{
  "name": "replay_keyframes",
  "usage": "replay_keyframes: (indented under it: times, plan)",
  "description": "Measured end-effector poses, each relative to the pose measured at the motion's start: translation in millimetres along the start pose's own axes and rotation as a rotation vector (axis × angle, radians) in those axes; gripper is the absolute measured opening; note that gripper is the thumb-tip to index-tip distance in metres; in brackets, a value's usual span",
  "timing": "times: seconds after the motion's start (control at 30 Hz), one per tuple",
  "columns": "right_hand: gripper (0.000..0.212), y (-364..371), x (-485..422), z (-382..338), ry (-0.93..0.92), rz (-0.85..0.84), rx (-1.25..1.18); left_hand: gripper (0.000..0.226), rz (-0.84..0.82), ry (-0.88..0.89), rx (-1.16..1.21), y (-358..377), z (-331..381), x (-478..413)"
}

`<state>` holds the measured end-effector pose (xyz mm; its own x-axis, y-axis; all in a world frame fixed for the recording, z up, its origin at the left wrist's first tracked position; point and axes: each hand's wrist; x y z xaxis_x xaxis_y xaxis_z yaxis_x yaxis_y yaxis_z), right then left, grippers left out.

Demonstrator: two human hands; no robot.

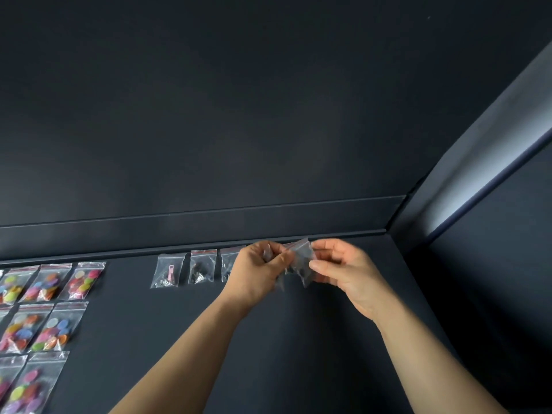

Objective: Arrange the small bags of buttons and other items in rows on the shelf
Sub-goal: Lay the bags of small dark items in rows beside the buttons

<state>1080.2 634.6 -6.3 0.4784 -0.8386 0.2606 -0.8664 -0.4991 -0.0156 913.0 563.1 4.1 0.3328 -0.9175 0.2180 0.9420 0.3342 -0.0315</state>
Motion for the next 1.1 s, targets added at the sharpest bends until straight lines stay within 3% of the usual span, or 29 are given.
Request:
replay_keyframes:
  times: [0.13, 0.23, 0.33, 0.4, 0.53, 0.67, 0.77, 0.87, 1.1]
  plan:
    - [0.019, -9, 2, 2, 0.016, 0.004, 0.05, 0.021, 0.012, 0.002, 0.006, 7, -4, -3]
    - [0.02, -13, -4, 5, -0.013, 0.141, 0.107, 0.021, 0.04, 0.032, -0.067, 11, -9, -6]
    - [0.018, -19, -12, 17, 0.0, 0.334, 0.186, 0.01, 0.082, 0.17, -0.384, 5, -22, -12]
    - [0.019, -22, -18, 25, 0.003, 0.386, 0.262, 0.016, 0.051, 0.254, -0.594, 0, -32, -14]
    - [0.012, -25, -28, 42, -0.133, 0.412, 0.616, 0.03, -0.072, 0.293, -0.848, 1, -42, -13]
    - [0.012, -27, -28, 50, -0.338, 0.492, 0.96, 0.035, -0.14, 0.289, -0.926, 2, -45, -13]
    - [0.025, -29, -29, 57, -0.446, 0.416, 1.074, 0.037, -0.142, 0.298, -0.941, 3, -47, -13]
    - [0.028, -29, -29, 61, -0.424, 0.321, 1.074, 0.037, -0.141, 0.3, -0.939, 4, -48, -15]
    - [0.028, -26, -31, 62, -0.406, 0.331, 1.05, 0.037, -0.126, 0.312, -0.935, 4, -48, -14]
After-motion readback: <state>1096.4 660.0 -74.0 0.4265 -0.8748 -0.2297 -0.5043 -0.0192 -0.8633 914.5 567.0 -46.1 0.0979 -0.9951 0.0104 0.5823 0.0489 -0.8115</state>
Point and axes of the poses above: each hand's wrist, its own x-axis away from the middle knuckle, its own y-axis out of the palm, z = x × y, and after that the axes turned 7 degrees about x, right-handed
